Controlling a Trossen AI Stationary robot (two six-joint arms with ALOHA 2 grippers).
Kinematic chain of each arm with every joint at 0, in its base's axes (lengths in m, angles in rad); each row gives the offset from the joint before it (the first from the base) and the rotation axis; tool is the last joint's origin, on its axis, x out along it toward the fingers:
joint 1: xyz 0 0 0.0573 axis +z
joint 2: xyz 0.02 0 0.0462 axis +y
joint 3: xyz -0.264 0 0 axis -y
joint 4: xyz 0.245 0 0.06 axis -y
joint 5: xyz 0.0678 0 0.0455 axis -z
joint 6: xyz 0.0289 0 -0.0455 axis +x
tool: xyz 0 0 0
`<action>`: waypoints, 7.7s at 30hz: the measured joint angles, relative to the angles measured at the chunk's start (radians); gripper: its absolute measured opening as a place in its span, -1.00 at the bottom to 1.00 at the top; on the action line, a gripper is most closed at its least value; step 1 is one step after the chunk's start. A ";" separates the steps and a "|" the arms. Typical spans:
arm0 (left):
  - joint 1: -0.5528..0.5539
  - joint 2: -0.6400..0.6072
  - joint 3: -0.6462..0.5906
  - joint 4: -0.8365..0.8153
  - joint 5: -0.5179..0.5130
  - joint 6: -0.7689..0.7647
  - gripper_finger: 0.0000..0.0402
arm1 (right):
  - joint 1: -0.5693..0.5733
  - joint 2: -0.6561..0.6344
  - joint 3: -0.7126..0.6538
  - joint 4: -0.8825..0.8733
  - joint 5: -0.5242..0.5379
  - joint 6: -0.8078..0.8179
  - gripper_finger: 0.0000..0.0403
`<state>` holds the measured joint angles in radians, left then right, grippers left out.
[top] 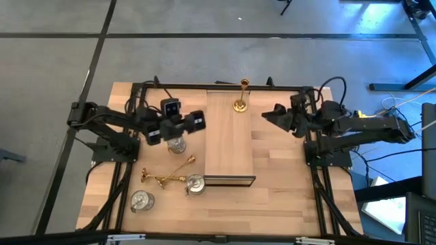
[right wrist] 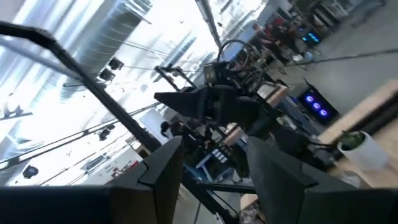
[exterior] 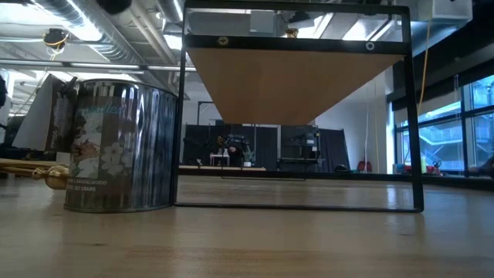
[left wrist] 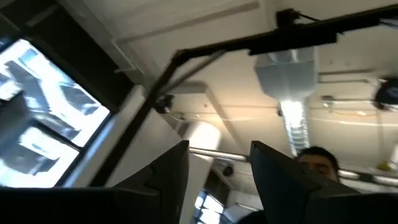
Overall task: Pick & Place candle stick holders
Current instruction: Put the top left scented candle on the shelf
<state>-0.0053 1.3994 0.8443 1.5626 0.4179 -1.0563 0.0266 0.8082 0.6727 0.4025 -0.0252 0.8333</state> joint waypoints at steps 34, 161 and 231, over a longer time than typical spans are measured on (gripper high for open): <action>-0.059 -0.295 0.210 -2.649 -0.478 0.389 0.15 | 0.341 0.241 0.000 0.060 0.261 -0.133 -0.10; 0.104 0.058 0.291 -2.622 -0.500 0.543 0.99 | 0.341 0.241 0.000 -0.041 0.258 -0.036 -0.10; 0.004 0.198 0.185 -2.549 -0.617 0.494 0.99 | 0.340 0.240 0.000 -0.063 0.260 -0.036 -0.10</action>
<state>-0.0017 1.5976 1.0290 -0.9863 -0.1991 -0.5621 0.3664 1.0485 0.6724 0.3393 0.2352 0.7971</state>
